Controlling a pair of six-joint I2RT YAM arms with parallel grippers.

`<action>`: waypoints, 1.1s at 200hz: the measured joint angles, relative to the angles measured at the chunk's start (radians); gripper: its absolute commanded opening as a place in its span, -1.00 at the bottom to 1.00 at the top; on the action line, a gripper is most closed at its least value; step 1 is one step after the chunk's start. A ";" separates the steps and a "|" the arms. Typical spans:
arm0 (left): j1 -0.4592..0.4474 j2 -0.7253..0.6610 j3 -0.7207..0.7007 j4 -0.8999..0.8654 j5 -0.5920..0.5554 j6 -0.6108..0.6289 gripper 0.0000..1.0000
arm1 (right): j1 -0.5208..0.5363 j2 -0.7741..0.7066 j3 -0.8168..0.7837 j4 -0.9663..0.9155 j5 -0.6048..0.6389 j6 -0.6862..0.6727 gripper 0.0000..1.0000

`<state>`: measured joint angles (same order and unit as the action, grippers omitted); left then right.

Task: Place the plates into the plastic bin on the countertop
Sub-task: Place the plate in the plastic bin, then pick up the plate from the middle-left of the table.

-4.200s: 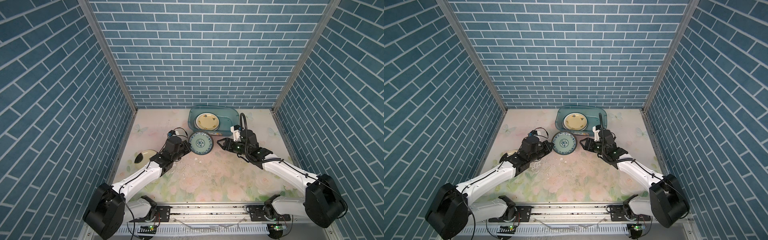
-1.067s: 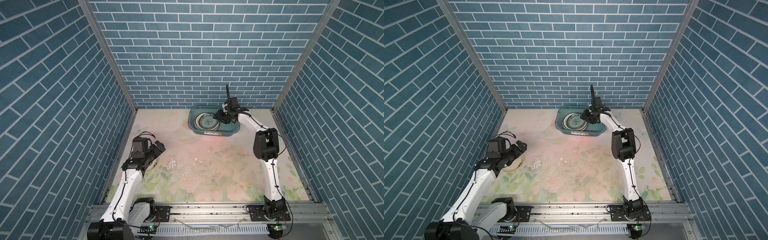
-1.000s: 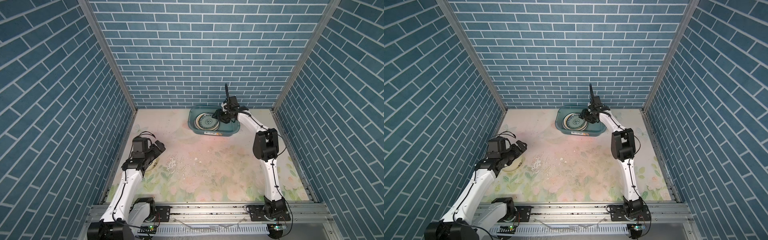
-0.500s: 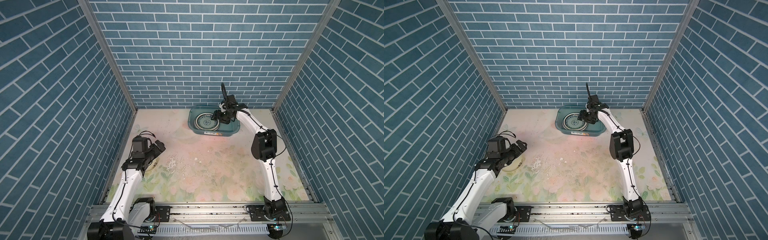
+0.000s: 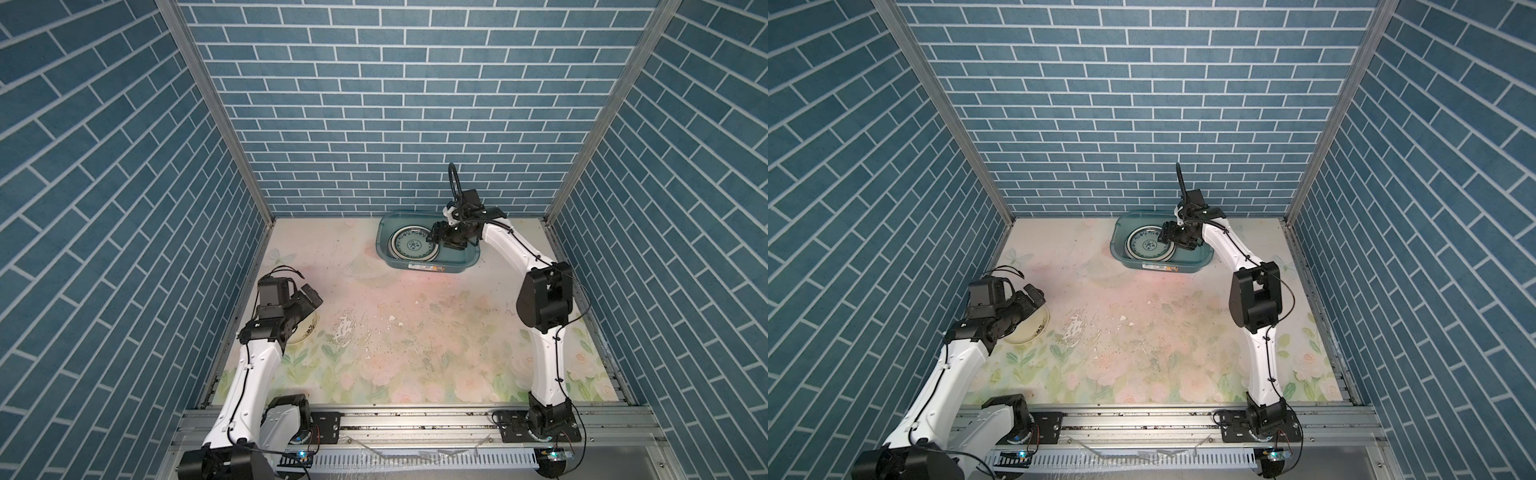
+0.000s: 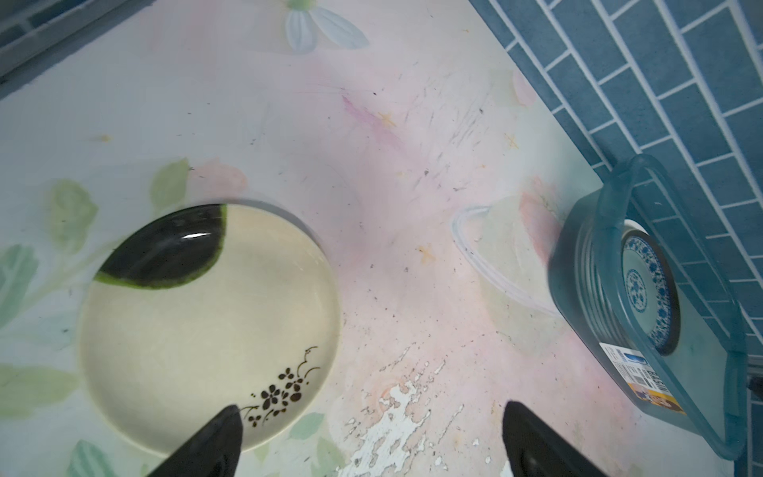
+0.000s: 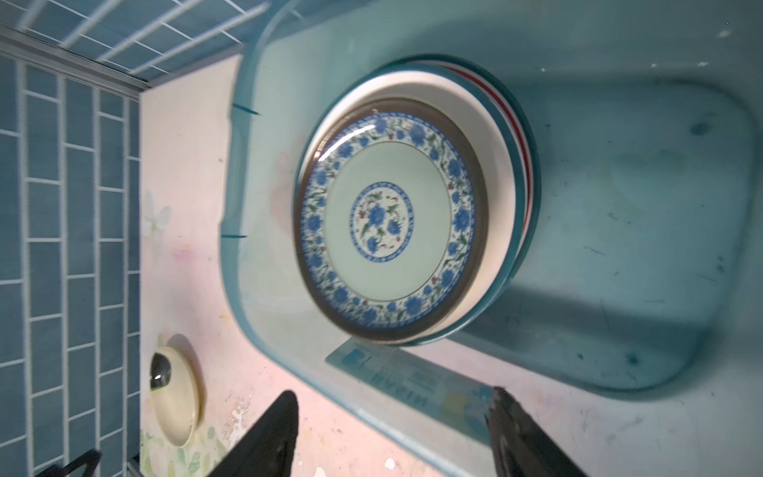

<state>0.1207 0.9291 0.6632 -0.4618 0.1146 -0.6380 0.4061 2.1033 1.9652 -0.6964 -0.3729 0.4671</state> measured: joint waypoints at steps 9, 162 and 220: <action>0.014 -0.008 0.000 -0.013 -0.006 0.000 0.99 | 0.000 -0.075 -0.071 0.040 -0.005 0.003 0.43; 0.138 -0.056 -0.057 -0.180 -0.096 -0.042 0.99 | -0.008 -0.623 -0.818 0.498 -0.077 0.157 0.41; 0.177 -0.043 -0.100 -0.180 -0.121 -0.062 0.99 | -0.016 -0.724 -0.891 0.519 -0.076 0.157 0.41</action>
<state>0.2981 0.8856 0.5632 -0.6418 -0.0059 -0.7002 0.3897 1.3788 1.0740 -0.1776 -0.4492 0.6243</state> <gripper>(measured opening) 0.995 0.704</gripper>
